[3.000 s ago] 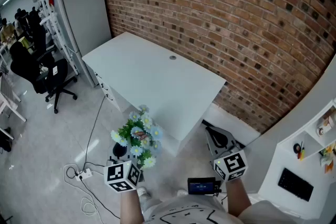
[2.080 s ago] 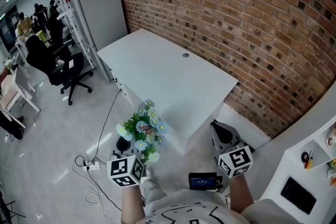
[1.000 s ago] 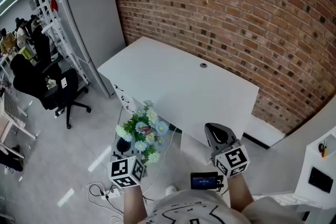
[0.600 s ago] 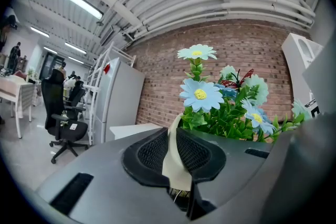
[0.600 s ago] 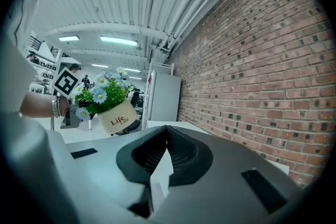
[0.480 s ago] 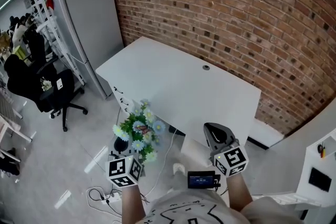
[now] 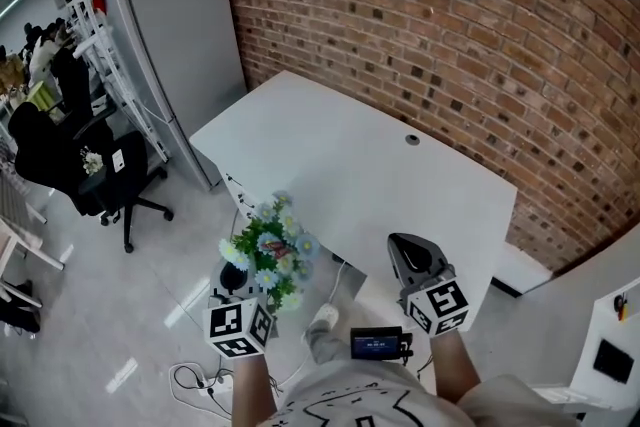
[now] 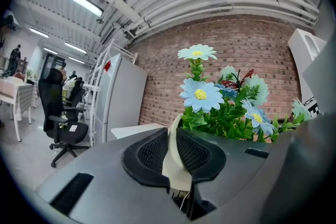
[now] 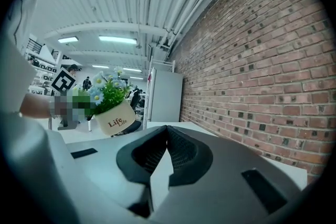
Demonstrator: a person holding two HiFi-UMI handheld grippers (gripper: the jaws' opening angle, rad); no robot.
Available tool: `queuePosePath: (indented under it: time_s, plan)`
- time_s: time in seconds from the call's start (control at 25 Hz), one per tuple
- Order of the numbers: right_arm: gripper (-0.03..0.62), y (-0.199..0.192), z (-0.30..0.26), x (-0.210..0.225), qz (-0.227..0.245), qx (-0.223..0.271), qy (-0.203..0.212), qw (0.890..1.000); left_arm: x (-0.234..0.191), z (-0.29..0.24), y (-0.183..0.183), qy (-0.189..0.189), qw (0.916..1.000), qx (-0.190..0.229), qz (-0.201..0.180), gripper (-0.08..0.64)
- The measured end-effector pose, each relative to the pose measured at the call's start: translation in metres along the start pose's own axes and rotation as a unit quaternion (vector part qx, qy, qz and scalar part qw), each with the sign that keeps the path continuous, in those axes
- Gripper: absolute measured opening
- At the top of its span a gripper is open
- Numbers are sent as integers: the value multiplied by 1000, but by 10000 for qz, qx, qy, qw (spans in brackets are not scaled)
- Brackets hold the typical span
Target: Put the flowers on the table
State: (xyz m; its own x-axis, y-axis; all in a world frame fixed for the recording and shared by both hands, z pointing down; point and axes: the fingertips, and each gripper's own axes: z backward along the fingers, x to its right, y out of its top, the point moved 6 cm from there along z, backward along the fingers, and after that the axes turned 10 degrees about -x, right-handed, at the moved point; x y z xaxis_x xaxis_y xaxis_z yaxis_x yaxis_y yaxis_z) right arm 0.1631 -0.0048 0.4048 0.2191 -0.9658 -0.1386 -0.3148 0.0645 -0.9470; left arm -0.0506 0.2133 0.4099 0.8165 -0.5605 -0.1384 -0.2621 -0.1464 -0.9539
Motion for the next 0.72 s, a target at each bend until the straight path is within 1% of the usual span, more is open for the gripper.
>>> queuePosePath:
  time_s: [0.36,0.52,0.72]
  plan:
    - [17,6,-78,30,-237,-126,-146,9995,-26,-89,23,-255,9993,-202,-159,57]
    - [17,10,-110,53,-357,-156,-319,9987,-33,-136,36,-406,9984,-284,-265,57]
    - [17,14,-145,80,-513,-146,-552,9970,-35,-194,50,-681,9958,-400,-457,57]
